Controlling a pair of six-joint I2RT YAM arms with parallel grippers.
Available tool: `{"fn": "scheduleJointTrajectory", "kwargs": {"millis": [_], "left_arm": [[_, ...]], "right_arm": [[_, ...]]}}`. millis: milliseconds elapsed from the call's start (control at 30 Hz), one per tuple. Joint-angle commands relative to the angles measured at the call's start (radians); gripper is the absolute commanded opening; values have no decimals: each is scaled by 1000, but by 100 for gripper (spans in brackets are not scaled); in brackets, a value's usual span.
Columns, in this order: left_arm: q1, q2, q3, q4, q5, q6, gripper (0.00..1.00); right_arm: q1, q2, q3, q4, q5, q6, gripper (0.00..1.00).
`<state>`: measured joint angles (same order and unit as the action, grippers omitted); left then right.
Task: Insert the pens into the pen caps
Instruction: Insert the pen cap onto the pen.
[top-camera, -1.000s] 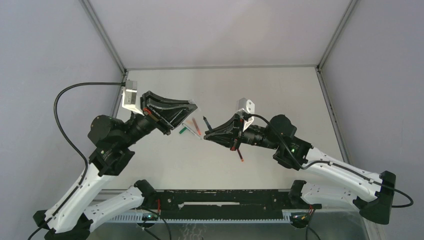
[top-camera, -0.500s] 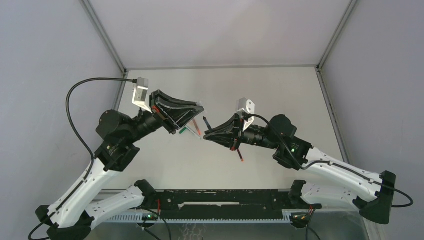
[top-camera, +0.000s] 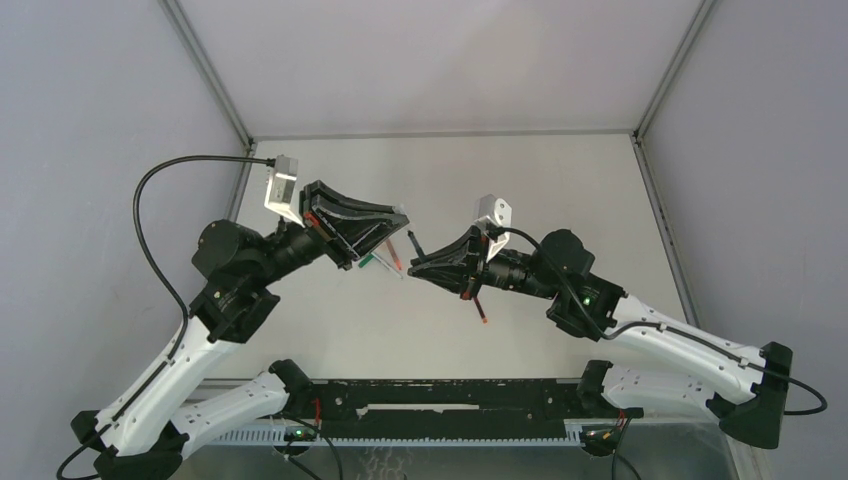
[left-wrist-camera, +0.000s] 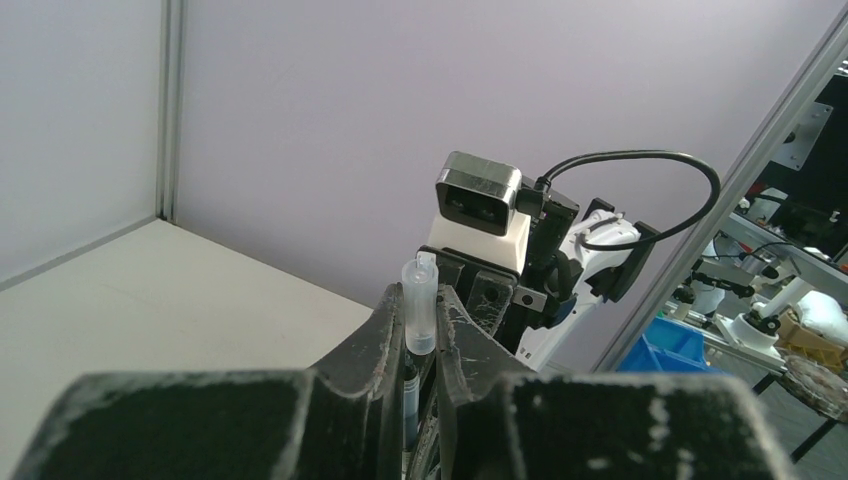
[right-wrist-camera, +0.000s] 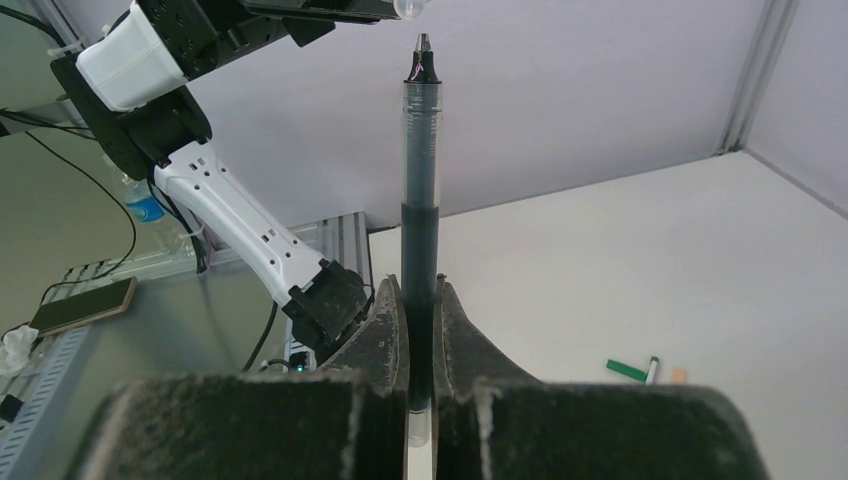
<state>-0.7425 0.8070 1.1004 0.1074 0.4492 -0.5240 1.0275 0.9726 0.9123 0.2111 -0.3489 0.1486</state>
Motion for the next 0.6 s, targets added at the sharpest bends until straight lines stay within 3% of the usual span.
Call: {"fn": "scheduleJointTrajectory", "kwargs": {"millis": [0,567], "left_arm": [[5,3,59,44,14,-8,0],[5,39,62,61,60,-25,0]], "right_arm": [[8,-27,48,17,13,-20,0],[8,-46,48,14,25,-21,0]]}}
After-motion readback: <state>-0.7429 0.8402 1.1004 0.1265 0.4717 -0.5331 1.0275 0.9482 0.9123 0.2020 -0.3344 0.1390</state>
